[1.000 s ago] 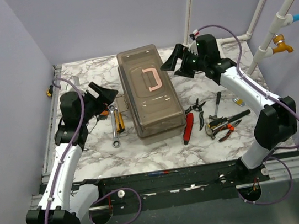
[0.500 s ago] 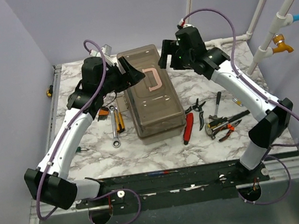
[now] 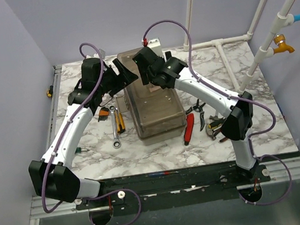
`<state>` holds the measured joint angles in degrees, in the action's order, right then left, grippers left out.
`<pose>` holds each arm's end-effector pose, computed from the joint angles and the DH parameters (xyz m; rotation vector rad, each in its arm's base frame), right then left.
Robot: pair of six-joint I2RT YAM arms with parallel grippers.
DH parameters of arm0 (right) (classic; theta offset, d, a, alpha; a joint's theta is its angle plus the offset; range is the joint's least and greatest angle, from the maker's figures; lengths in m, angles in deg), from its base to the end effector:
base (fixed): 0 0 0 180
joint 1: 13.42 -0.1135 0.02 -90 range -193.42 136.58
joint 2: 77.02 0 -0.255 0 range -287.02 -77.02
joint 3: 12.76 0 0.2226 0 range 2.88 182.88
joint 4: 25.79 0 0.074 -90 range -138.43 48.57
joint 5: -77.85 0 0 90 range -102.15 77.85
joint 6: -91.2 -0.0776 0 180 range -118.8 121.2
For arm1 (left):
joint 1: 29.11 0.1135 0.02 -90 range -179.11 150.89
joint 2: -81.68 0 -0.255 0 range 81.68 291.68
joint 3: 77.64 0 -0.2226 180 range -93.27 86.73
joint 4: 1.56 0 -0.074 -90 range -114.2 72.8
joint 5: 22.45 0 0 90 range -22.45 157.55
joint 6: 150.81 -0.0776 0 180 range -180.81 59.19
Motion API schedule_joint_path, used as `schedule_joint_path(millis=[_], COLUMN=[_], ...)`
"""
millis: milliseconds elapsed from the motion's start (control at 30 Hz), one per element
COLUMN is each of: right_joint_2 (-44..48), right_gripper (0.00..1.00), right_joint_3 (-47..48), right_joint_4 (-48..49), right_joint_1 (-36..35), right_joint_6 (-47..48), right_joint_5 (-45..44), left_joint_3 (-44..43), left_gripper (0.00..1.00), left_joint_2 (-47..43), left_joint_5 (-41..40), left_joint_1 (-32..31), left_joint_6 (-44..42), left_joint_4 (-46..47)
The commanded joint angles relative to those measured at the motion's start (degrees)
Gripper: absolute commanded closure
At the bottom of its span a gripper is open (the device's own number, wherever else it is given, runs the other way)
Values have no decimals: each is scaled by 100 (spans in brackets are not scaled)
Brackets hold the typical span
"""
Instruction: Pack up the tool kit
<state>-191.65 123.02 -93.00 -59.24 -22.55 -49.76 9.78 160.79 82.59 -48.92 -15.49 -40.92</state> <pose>0.3322 0.2739 0.3281 -0.1222 2.1764 -0.1069 0.2964 -0.1282 0.3507 -0.3002 2.1281 -0.9602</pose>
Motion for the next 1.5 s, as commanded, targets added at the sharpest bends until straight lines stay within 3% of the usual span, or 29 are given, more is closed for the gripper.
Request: schedule_joint_path(millis=[0, 200, 333, 533, 700, 867, 933, 1167, 1467], right_joint_2=[-433, -744, -657, -928, -767, -3, 135, 191, 618], right_gripper=[12, 11, 12, 13, 13, 13, 14, 30, 31], right_joint_3=[265, 477, 221, 668, 641, -806, -1197, -1335, -1644], right_joint_4=[-983, -1758, -1708, -1667, -165, 3309, 4222, 4536, 4536], right_joint_1=[-157, -287, -304, -500, -739, -952, -959, -964, -968], right_joint_6=[91, -52, 146, 726, 2285, 4935, 5683, 6078, 5959], right_joint_5=[-1195, -1929, -2035, -3542, -4283, -4574, -4672, -4793, -4613], left_joint_3=[165, -106, -271, -604, -722, -981, -995, -857, -773], left_gripper=[20, 20, 20, 21, 21, 20, 21, 21, 21], left_joint_2=[37, 442, 636, 970, 933, 915, 896, 837, 687], left_joint_5=[-221, -170, -85, -115, -140, -163, -160, -108, -112], left_joint_1=[177, 180, 177, 173, 178, 206, 214, 210, 401], left_joint_6=[170, 210, 282, 491, 466, 339, 304, 279, 199], left_joint_4=[6, -209, -255, -518, -518, -706, -743, -648, -710])
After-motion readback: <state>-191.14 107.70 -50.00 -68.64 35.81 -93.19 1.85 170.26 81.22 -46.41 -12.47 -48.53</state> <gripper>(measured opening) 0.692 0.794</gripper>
